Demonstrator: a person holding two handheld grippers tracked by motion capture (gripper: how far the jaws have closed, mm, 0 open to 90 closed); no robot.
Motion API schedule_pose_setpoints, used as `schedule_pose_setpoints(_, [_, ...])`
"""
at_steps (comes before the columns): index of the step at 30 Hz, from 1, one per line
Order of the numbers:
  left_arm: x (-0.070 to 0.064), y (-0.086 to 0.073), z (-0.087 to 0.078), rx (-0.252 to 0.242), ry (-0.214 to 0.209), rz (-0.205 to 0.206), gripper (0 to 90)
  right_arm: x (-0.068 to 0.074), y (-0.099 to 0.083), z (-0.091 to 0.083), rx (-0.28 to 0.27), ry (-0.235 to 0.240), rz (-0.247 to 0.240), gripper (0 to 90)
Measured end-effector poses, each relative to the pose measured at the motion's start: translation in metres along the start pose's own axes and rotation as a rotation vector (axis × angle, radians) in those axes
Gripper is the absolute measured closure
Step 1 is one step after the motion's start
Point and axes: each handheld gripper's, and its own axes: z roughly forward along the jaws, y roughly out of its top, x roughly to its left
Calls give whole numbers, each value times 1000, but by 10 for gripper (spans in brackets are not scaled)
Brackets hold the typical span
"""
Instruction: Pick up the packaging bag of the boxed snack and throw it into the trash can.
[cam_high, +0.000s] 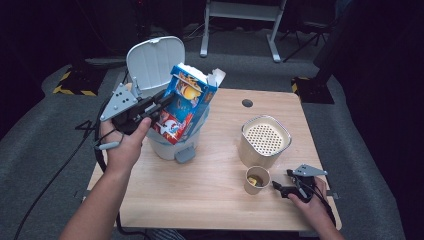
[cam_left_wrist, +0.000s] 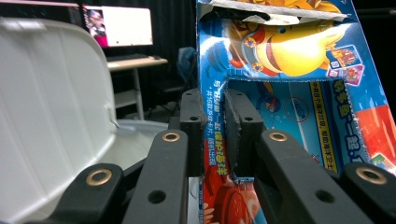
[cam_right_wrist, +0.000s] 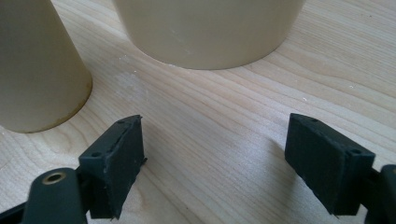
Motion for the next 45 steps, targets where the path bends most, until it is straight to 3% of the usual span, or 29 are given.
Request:
schedule_pose_setpoints(12, [12, 26, 11, -8, 34, 14, 788, 0, 0, 0, 0, 0, 0, 197])
schedule_pose_setpoints(17, [19, 30, 18, -28, 36, -20, 787, 0, 0, 0, 0, 0, 0, 197])
schedule_pose_setpoints(20, [29, 34, 25, -33, 72, -13, 787, 0, 0, 0, 0, 0, 0, 197])
schedule_pose_setpoints(25, [40, 35, 33, -36, 109, -15, 787, 0, 0, 0, 0, 0, 0, 197])
schedule_pose_setpoints(30, [52, 33, 41, -76, 174, -10, 787, 0, 0, 0, 0, 0, 0, 197])
schedule_pose_setpoints(45, [63, 26, 61, -60, 251, 5, 786, 0, 0, 0, 0, 0, 0, 197])
